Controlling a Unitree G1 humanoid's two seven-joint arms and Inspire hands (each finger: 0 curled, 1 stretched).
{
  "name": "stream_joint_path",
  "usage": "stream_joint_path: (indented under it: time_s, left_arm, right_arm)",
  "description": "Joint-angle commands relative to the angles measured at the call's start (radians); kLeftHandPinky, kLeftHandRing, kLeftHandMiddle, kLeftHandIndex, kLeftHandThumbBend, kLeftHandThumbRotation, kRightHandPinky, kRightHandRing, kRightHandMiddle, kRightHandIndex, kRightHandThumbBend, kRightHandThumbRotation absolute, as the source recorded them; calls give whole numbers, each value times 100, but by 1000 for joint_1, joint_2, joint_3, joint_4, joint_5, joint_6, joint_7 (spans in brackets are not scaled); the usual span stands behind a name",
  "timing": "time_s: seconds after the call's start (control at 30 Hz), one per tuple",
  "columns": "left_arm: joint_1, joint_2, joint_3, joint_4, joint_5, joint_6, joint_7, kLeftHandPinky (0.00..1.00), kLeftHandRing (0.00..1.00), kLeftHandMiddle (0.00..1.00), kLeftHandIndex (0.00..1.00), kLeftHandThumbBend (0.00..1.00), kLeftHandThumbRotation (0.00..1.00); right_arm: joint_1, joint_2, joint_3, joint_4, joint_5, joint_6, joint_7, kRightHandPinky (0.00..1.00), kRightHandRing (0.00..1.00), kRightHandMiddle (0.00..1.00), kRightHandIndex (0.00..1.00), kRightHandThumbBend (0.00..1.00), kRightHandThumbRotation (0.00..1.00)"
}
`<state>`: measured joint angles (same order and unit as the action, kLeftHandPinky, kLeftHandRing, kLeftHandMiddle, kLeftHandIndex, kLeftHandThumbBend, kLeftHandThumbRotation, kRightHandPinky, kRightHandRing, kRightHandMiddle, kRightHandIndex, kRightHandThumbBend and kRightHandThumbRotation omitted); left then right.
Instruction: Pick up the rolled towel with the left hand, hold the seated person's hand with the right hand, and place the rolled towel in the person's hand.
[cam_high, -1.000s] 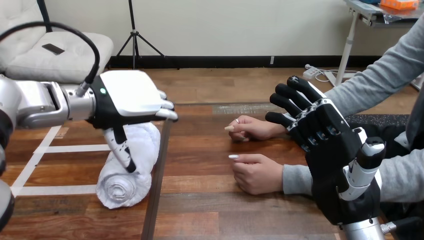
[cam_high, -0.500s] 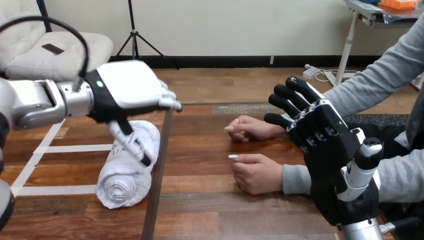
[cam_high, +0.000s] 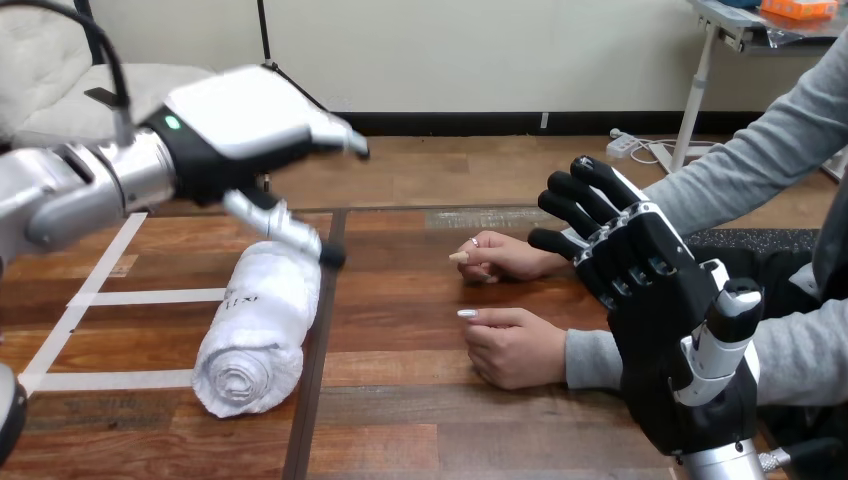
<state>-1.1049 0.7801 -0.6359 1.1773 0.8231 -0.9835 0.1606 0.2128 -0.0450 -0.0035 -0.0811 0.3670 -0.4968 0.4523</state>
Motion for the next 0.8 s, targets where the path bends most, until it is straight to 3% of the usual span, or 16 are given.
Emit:
stream_joint_path:
  time_s: [0.0, 0.2, 0.4, 0.5, 0.77]
  left_arm:
    - [52, -29, 189, 0, -268, 63, -203, 80, 86, 88, 86, 100, 100]
    - [102, -31, 245, -67, -385, 111, -273, 76, 87, 89, 88, 100, 100]
    - [170, -48, 306, -156, -474, 223, -285, 76, 87, 90, 89, 100, 100]
    - [212, -62, 340, -228, -510, 320, -283, 77, 88, 90, 90, 100, 99]
    - [330, -111, 403, -467, -494, 663, -209, 82, 90, 92, 92, 95, 96]
  right_arm:
    - [-32, 7, 2, -51, -15, -17, -15, 78, 86, 86, 85, 99, 100]
    - [-34, 9, 4, -40, -10, -21, -10, 78, 86, 85, 85, 100, 100]
    - [-36, 15, 6, -28, -15, -29, -11, 78, 86, 85, 85, 99, 100]
    - [-39, 17, 7, -22, -15, -31, -11, 78, 86, 86, 85, 99, 100]
    - [-38, 23, 7, -26, -24, -20, -28, 78, 86, 86, 85, 100, 100]
